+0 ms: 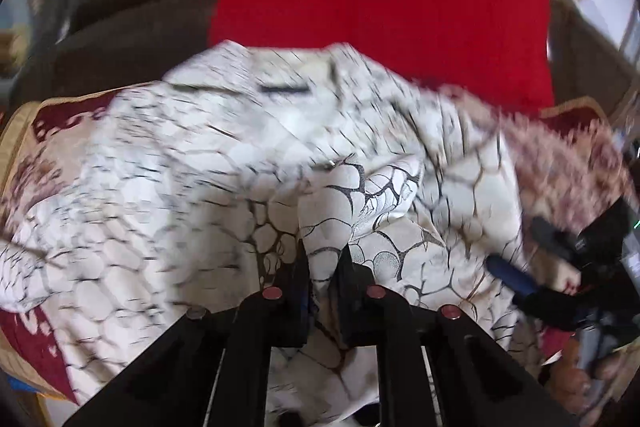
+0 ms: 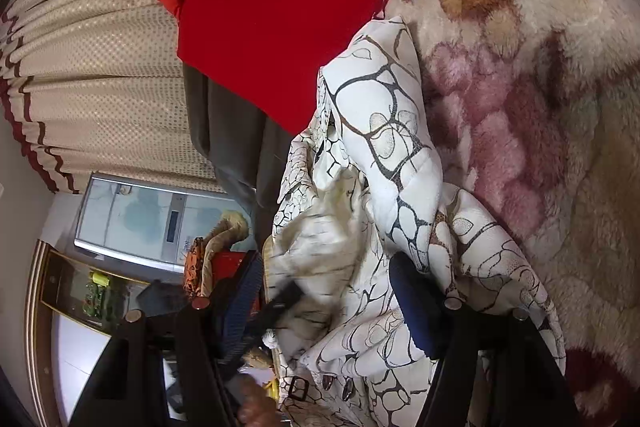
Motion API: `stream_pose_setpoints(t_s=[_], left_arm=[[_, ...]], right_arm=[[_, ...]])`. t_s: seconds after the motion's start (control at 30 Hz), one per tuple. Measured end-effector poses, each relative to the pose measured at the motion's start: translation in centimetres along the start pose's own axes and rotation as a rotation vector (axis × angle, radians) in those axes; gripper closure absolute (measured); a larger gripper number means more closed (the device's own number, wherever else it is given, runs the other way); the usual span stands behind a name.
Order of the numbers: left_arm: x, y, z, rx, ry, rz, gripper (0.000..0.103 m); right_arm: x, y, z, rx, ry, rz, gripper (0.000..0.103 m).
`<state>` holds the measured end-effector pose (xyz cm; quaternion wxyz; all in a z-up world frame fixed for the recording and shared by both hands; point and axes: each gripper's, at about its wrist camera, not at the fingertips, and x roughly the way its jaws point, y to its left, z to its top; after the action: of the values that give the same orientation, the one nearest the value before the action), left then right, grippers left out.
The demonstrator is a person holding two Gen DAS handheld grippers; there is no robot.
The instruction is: Fold large clothes
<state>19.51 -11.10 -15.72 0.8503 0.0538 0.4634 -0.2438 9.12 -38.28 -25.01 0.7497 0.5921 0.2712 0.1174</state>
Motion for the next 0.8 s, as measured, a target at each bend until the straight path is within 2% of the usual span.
stream_pose_setpoints(t_s=[0.07,0.17,0.23,0.33,0.4,0.53,0.6,0.7,0.77,0.8], left_arm=[[-1.7,2.7,0.2,-0.052,-0.021,0.008,0.091],[-3.5,7.6,-0.6,-0.171,0.009,0.005,0.086],[-4.3,11.0,-1.8,-0.247,0.022,0.022,0.066],[-6.2,15.3,-3.8,-0.302,-0.001,0.143,0.05],[-7.5,18.3,-5.4,-0.346,-0.014,0.167,0.046],[-10.5,25.3,-8.9,-0.5,-0.035,0.245,0.045],[-11.6,29.1,-10.6,-0.607,-0.042,0.297,0.045],[-12.8,33.5,-12.5,-0.739,-0.093,0.332,0.045],[-13.0,35.3,-12.8,-0.794,-0.128,0.322,0.045],[-12.9,36.1,-12.8,-0.831,-0.15,0.29,0.043]], right_arm=[[0.1,0.2,-0.2,-0.01,-0.006,-0.012,0.034],[0.2,0.6,-0.4,-0.026,-0.01,-0.027,0.034],[0.3,0.7,-0.5,-0.029,-0.013,-0.031,0.034],[0.3,0.8,-0.7,-0.032,-0.017,-0.038,0.034],[0.4,1.0,-0.8,-0.042,-0.02,-0.05,0.034],[0.7,1.5,-1.2,-0.06,-0.026,-0.07,0.034],[0.9,1.7,-1.2,-0.065,-0.026,-0.077,0.034],[0.9,1.5,-1.2,-0.067,-0.027,-0.08,0.034],[1.1,1.6,-1.2,-0.072,-0.027,-0.088,0.034],[1.1,1.6,-1.3,-0.076,-0.027,-0.093,0.034]])
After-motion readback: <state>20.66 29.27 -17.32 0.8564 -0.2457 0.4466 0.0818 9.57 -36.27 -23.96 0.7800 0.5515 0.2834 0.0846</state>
